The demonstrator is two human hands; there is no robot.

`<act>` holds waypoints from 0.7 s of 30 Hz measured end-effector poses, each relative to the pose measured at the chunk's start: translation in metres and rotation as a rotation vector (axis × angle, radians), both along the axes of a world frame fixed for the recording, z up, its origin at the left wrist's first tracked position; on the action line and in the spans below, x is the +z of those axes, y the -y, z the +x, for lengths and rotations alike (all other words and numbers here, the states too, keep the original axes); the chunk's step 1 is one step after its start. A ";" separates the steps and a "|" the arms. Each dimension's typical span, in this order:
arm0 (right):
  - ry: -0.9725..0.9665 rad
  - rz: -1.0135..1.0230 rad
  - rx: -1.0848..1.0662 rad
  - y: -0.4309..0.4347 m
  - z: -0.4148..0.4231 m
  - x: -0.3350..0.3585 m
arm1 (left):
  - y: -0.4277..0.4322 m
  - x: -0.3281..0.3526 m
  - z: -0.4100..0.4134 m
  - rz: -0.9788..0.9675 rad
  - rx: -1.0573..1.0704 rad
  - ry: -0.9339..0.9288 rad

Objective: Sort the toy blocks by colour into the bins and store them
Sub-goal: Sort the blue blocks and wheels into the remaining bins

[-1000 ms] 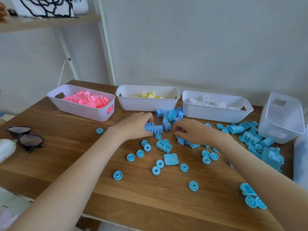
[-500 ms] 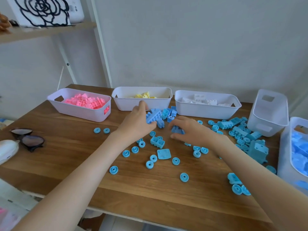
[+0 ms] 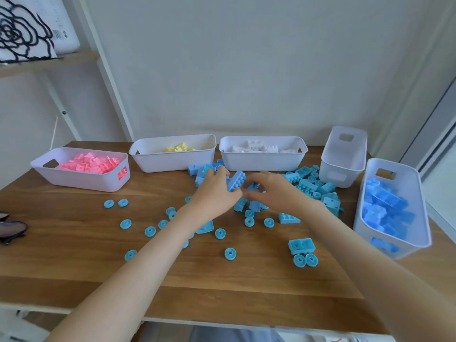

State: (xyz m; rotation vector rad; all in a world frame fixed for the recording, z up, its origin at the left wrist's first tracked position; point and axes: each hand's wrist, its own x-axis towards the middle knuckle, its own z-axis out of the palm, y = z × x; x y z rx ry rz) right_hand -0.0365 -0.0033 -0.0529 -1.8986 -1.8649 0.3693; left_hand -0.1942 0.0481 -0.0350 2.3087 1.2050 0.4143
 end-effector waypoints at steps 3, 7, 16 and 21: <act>-0.047 0.035 -0.019 0.009 0.003 0.006 | 0.007 -0.005 0.008 -0.026 0.037 0.042; -0.027 0.099 -0.006 0.033 0.019 0.028 | 0.018 -0.002 0.026 0.061 -0.001 0.180; -0.071 0.296 -0.377 0.112 0.117 0.054 | 0.092 0.029 0.130 0.008 -0.273 0.222; -0.125 0.260 -0.523 0.144 0.157 0.038 | 0.120 0.034 0.182 -0.165 -0.328 0.147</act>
